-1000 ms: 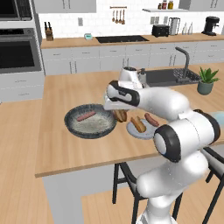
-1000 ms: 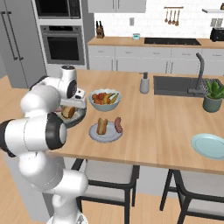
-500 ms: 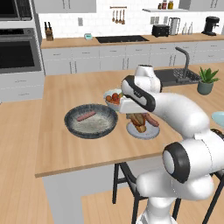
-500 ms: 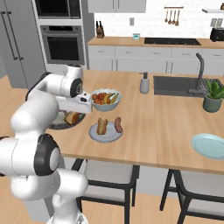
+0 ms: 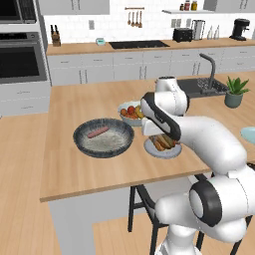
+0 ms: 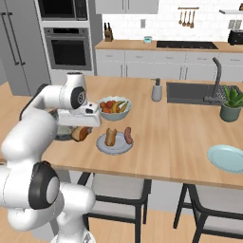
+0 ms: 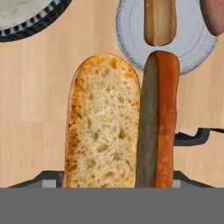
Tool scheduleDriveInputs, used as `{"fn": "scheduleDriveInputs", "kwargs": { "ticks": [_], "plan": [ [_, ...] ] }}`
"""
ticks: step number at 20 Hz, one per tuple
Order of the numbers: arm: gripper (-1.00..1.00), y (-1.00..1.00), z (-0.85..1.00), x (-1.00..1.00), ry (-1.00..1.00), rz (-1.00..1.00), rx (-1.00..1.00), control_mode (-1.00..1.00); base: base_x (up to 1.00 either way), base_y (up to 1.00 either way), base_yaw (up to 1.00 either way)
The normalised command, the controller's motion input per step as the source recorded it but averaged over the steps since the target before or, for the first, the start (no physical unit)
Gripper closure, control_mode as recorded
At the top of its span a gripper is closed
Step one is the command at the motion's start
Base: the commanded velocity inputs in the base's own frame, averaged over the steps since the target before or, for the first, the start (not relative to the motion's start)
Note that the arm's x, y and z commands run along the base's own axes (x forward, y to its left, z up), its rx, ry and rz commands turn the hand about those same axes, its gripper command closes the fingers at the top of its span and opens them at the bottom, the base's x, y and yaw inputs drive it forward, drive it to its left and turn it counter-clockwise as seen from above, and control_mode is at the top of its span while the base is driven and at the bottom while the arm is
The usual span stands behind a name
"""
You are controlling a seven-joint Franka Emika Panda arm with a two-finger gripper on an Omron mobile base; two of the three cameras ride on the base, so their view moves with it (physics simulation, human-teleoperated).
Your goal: Place one bun and one sausage from the bowl on each plate.
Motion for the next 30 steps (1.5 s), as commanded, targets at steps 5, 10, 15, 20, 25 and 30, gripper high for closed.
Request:
{"fn": "scheduleDriveInputs", "kwargs": {
  "ticks": [5, 10, 15, 20, 25, 30],
  "plan": [
    [1.00, -0.19, 0.06, 0.00, 0.00, 0.00, 0.00, -1.00, 0.00, 0.00, 0.00],
    [1.00, -0.07, 0.00, 0.00, 0.00, 0.00, 0.00, 1.00, -0.47, -0.74, 0.00],
    [1.00, 0.00, 0.00, 0.00, 0.00, 0.00, 0.00, 1.00, -0.51, -1.00, 0.00],
    [1.00, 0.00, 0.00, 0.00, 0.00, 0.00, 0.00, 1.00, 0.00, -1.00, 0.00],
    [1.00, 0.00, 0.00, 0.00, 0.00, 0.00, 0.00, 1.00, 0.27, -1.00, 0.00],
    [1.00, 0.00, 0.00, 0.00, 0.00, 0.00, 0.00, 1.00, 0.48, -0.74, 0.00]
  ]
}}
